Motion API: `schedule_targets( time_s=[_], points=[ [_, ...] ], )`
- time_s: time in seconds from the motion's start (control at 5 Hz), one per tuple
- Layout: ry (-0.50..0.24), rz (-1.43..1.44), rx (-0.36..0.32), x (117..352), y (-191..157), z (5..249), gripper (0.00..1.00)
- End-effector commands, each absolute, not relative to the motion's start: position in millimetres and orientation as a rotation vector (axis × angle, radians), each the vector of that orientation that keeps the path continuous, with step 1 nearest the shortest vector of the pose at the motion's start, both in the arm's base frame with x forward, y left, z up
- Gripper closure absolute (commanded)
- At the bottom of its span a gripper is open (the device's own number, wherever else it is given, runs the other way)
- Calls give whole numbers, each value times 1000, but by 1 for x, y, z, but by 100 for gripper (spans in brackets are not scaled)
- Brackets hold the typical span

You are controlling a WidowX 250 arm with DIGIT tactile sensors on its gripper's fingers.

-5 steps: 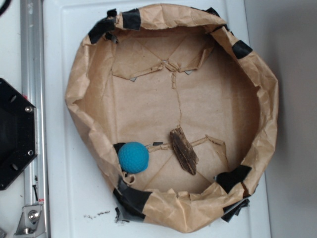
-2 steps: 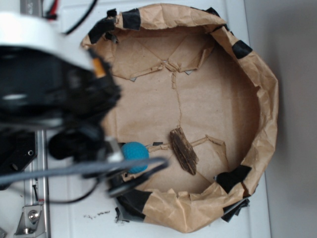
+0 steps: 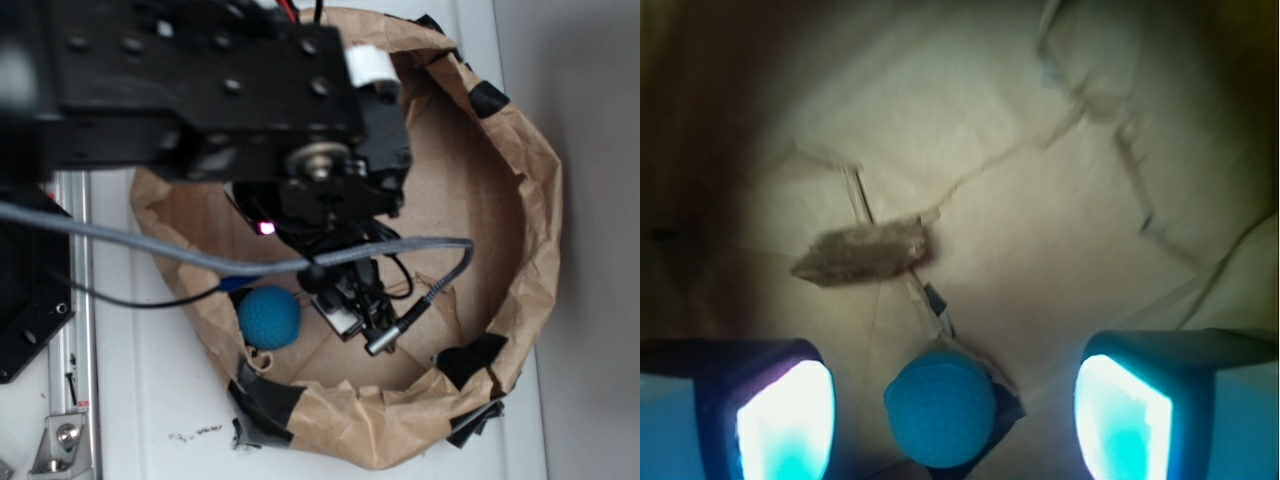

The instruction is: Grab the blue ball.

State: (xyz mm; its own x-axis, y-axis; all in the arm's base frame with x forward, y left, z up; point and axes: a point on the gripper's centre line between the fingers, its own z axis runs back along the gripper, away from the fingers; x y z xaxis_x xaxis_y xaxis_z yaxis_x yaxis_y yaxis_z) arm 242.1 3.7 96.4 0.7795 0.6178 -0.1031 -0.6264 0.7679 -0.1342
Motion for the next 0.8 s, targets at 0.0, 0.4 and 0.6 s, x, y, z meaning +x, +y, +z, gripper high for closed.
schedule_targets(
  time_s=[0.0, 0.4, 0.6],
  points=[
    [117, 542, -166, 208, -55, 42, 0],
    [48, 493, -142, 210, -72, 47, 100],
    [-69, 448, -137, 222, -53, 80, 100]
  ],
)
